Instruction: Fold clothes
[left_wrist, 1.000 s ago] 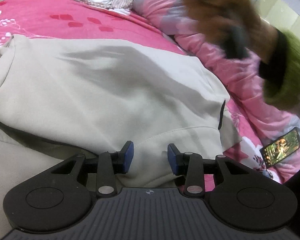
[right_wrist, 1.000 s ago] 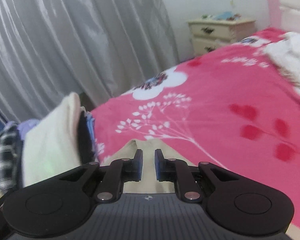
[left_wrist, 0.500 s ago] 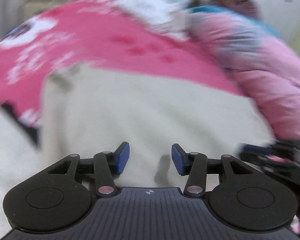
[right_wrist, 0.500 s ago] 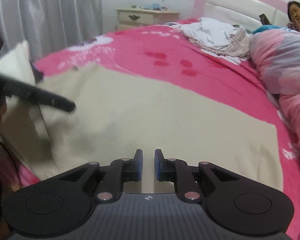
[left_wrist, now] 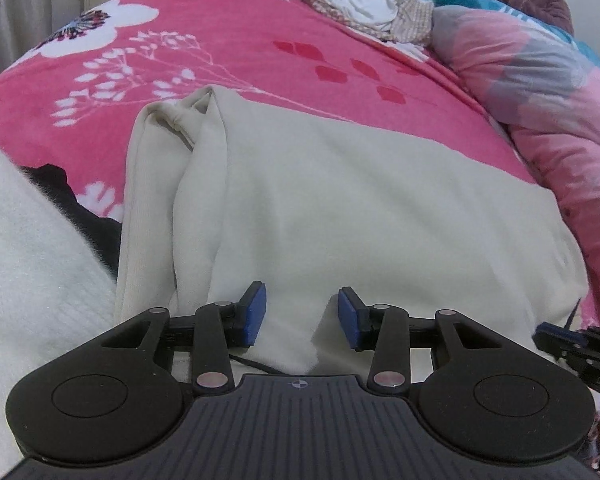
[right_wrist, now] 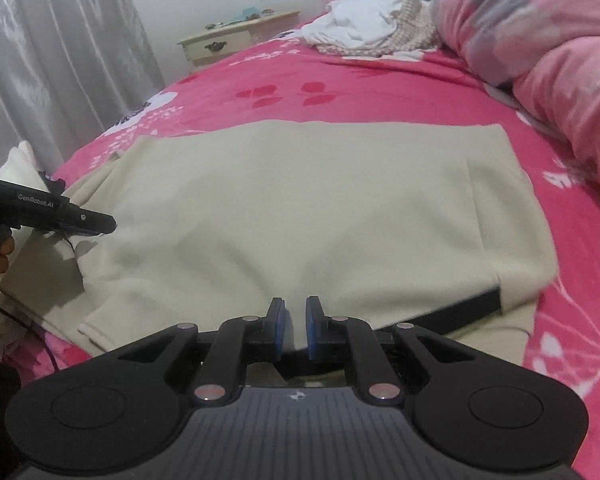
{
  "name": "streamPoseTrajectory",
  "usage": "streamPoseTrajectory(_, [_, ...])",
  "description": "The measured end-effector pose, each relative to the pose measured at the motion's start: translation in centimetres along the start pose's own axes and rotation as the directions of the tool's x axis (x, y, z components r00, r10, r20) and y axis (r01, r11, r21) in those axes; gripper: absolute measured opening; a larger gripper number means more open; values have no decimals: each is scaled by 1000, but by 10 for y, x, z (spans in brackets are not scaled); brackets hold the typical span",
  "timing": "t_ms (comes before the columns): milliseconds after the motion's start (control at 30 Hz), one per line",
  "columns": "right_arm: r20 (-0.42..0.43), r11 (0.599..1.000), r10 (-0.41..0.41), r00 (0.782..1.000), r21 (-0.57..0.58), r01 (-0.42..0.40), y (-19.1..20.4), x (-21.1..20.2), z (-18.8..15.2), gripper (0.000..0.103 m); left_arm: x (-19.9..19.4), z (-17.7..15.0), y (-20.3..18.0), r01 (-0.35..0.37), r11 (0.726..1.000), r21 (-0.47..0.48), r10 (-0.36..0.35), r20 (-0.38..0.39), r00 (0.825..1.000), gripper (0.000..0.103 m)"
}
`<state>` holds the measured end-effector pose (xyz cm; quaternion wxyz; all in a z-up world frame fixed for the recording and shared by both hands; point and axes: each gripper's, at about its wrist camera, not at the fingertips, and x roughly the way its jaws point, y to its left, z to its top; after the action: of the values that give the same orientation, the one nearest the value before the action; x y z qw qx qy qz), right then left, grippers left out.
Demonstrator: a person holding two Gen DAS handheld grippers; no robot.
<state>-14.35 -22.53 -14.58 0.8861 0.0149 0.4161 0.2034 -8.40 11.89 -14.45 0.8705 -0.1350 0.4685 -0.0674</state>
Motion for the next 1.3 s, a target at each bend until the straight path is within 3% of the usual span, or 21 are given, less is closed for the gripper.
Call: streamPoseTrajectory(1300, [-7, 999, -28, 1000, -22, 28, 3, -12, -7, 10, 1, -3, -5, -15, 1000, 19, 15, 10, 1000, 46])
